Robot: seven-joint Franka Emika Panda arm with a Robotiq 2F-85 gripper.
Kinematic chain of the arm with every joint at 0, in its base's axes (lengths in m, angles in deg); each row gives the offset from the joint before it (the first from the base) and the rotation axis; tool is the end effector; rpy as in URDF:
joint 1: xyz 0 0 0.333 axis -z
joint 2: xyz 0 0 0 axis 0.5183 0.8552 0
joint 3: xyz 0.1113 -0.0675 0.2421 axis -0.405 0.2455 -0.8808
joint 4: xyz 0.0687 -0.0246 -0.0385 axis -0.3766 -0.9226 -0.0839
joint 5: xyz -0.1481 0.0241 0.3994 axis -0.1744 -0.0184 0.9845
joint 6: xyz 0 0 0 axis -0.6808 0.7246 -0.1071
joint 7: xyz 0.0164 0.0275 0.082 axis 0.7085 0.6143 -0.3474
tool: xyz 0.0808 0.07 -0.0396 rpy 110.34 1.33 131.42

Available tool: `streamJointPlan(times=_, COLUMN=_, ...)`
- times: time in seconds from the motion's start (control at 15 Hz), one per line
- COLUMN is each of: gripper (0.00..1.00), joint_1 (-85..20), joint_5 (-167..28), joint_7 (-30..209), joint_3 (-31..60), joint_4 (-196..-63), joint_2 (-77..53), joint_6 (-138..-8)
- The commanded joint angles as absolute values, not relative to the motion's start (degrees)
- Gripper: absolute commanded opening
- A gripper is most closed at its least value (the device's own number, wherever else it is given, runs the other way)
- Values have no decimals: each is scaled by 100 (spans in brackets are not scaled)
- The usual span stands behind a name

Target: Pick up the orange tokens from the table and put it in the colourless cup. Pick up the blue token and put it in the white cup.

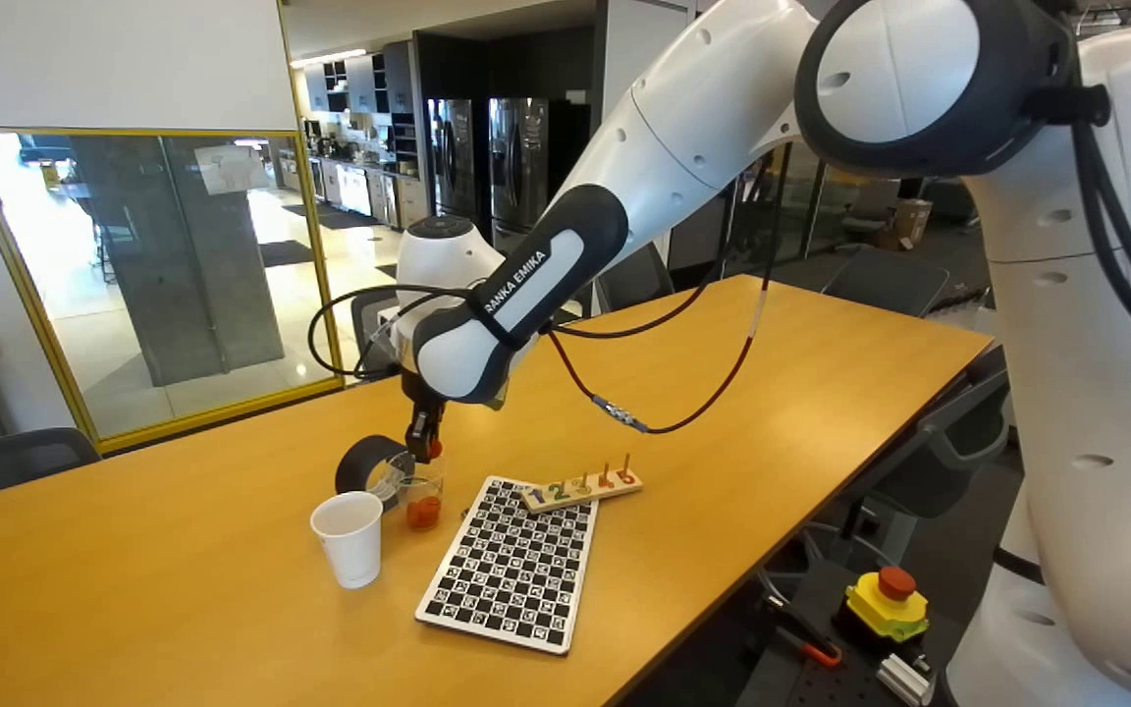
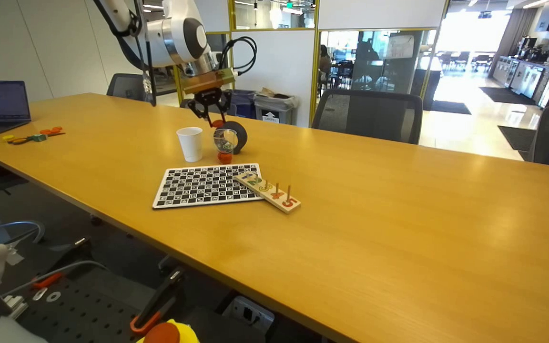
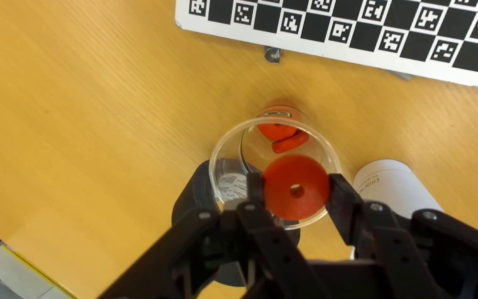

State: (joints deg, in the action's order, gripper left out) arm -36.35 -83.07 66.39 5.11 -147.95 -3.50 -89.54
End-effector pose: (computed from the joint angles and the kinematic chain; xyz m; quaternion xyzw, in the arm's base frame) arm 0.6434 0.1213 0.2181 0.9242 0.3512 0.1274 0.0788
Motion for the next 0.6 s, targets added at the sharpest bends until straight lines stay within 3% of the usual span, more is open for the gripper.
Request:
streamJointPlan(times=0.0, gripper=21, joint_1=-3563, joint_5=-8088, joint_7=6476, joint_3=395, joint_4=-14336, joint_2=-52, joint_6=-8840)
streamJointPlan(times=0.27, gripper=21, joint_1=-3546, joint_5=-7977, joint_7=6439, joint_3=350, joint_4=-14093, joint_2=175, joint_6=-8770)
streamJointPlan(times=0.33, gripper=57, joint_1=-3540, joint_5=-7934, joint_7=6441, joint_3=342, joint_4=-14039, joint_2=213, joint_6=-8695)
streamJointPlan(times=0.4, gripper=69, joint_1=-3515, joint_5=-7886, joint_7=6415, joint_3=318, joint_4=-14010, joint_2=248, joint_6=-8690)
streamJointPlan(times=0.53, gripper=82, joint_1=-3513, joint_5=-7821, joint_7=6479, joint_3=335, joint_4=-13940, joint_2=284, joint_6=-8550)
